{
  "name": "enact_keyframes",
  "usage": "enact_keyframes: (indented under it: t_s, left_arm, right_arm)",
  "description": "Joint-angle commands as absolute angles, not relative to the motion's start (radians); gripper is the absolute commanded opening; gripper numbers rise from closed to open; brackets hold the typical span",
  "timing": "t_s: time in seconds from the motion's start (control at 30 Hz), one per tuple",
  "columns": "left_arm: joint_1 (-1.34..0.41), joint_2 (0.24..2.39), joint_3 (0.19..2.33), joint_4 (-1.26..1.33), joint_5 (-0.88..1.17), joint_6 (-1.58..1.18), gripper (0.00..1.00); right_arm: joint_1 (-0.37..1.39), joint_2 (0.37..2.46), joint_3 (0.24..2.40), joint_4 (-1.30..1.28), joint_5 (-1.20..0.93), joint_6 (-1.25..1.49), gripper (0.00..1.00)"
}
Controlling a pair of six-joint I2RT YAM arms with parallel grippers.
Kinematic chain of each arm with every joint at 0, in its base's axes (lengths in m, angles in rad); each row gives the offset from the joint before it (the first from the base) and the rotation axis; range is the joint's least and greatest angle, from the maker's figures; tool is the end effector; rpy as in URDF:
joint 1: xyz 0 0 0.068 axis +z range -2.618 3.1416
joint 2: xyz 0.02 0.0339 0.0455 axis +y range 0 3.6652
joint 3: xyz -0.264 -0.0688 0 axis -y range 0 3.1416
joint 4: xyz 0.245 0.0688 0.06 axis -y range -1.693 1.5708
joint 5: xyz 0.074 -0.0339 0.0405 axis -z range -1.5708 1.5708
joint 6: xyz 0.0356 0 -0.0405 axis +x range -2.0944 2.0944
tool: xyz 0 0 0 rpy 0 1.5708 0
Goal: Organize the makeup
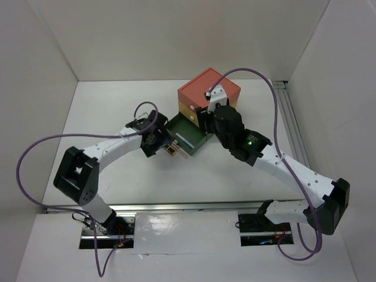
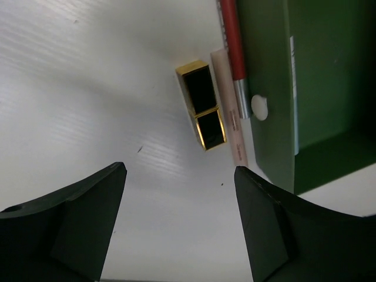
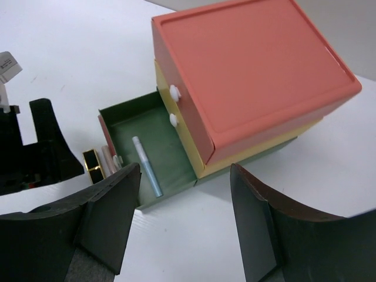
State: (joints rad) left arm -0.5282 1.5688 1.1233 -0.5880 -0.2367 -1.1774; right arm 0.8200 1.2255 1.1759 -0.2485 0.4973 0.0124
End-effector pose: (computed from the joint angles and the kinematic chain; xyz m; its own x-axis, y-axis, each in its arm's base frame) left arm 0.2823 -0.1551 0.2328 -0.6412 -0.6654 -0.3823 -0.5373 0.7449 -0.3955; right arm 0.2027 0.1924 0.3788 -0.2045 -0.2032 -0.9576 -0.3290 0.9356 -0.1282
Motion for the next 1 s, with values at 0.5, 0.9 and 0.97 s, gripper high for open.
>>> enact_keyframes:
  t_s: [0.5,0.9,0.97]
  left_arm:
    - [-0.523,1.848,1.204,-0.518,-0.225,-1.266,0.75]
    - [-0.523,1.763,1.132,-0.557,-0.242,-1.256,0.31]
    - [-0.523,1.726,1.132,-0.566,-0.262,-1.256,0.19]
  right_arm:
    - [0.747,1.132,1.146,-0.334,0.529,0.074,0.70]
    - [0.738,1.078,1.127,-0.334,0.541,0.083,0.70]
    - [0.738,1.069,1.127,-0.334,0.541,0.083,0.70]
